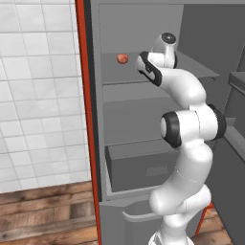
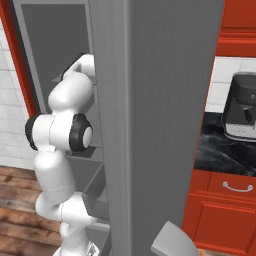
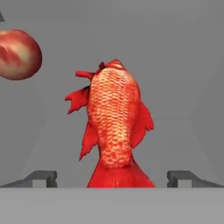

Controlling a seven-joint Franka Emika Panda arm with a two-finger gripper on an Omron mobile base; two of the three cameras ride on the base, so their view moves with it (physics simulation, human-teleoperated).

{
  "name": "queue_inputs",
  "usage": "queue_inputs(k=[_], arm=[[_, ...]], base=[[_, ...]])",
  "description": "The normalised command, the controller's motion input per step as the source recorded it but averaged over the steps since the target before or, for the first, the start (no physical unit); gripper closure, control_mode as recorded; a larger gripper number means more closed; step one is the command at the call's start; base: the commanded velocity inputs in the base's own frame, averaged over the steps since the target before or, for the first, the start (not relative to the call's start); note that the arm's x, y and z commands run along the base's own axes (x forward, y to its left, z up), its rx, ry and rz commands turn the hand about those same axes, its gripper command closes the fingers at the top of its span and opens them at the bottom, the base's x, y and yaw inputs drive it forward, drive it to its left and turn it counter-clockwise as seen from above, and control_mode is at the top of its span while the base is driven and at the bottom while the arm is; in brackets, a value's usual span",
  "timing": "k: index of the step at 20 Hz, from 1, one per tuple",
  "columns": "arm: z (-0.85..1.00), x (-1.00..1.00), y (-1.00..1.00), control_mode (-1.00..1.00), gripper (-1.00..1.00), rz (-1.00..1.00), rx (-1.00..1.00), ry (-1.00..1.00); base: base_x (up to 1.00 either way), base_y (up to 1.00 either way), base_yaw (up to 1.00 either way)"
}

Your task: Take the fish out of the fridge, briefly rinse it in the sink, and place it on the tray next to the sink.

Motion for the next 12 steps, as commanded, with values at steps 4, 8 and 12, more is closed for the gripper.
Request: queue_inputs(k=[4,8,12], arm=[[-0.33,0.71,-0.01,-1.00,-1.00,0.00,0.00,0.02],[-0.41,0.52,0.00,-1.00,1.00,0.00,0.00,0.03],[-0.21,0.08,-0.02,-1.00,1.00,0.00,-0.03,0.00]], base=[[0.00,0.00,0.00],[0.00,0.00,0.00],[0.00,0.00,0.00]])
